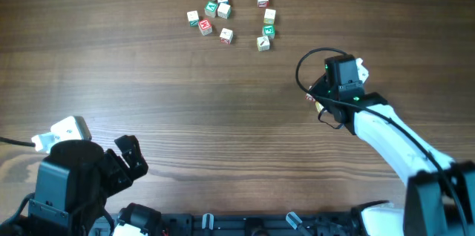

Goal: Form a circle

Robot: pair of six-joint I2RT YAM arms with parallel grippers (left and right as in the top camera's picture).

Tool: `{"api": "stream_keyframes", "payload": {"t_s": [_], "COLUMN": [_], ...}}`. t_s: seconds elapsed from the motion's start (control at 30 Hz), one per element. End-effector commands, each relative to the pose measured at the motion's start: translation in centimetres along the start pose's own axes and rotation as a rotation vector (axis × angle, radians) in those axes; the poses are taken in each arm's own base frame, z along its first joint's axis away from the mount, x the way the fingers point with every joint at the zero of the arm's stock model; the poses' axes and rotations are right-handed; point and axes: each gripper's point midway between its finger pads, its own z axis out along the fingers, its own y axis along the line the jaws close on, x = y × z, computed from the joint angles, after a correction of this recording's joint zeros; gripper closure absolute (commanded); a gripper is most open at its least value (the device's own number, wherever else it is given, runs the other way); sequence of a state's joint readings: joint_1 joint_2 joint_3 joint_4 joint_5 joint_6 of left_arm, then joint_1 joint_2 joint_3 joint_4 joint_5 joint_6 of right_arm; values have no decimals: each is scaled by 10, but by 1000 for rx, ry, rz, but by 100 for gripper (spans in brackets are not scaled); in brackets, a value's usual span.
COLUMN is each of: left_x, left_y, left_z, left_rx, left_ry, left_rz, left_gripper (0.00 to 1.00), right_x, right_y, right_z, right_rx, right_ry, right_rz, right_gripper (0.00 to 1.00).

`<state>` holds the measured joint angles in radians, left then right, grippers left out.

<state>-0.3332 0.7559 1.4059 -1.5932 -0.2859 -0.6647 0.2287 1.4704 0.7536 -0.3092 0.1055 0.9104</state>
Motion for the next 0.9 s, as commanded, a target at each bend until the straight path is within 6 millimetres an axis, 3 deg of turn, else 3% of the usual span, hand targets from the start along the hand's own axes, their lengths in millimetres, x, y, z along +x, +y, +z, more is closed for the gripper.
{"api": "stream_keyframes", "payload": {"t_s": [0.0,0.1,0.3,0.43,0.63,0.87], "left_x": [0,0,0,0,0,0], "left_y": [-1,-1,-1,-1,-1,-1], "left_z": [0,0,0,0,0,0], "left_rx": [1,1,1,1,1,1], "left_ry": [2,2,2,2,2,2], "left_rz": [-13,-13,-13,-13,-13,-13], "left_gripper": [0,0,0,0,0,0], "right_x": [-14,-12,13,31,49,56], "right_y": [8,-17,-49,-61,-60,-54], "right_z": [-35,-44,-27,-21,-11,-11], "right_rx": [-44,58,184,242,241,221], "right_ry": [-59,-75,-11,64,161,184], "right_rz": [0,89,204,212,208,193], "right_gripper": [95,95,95,95,95,95]}}
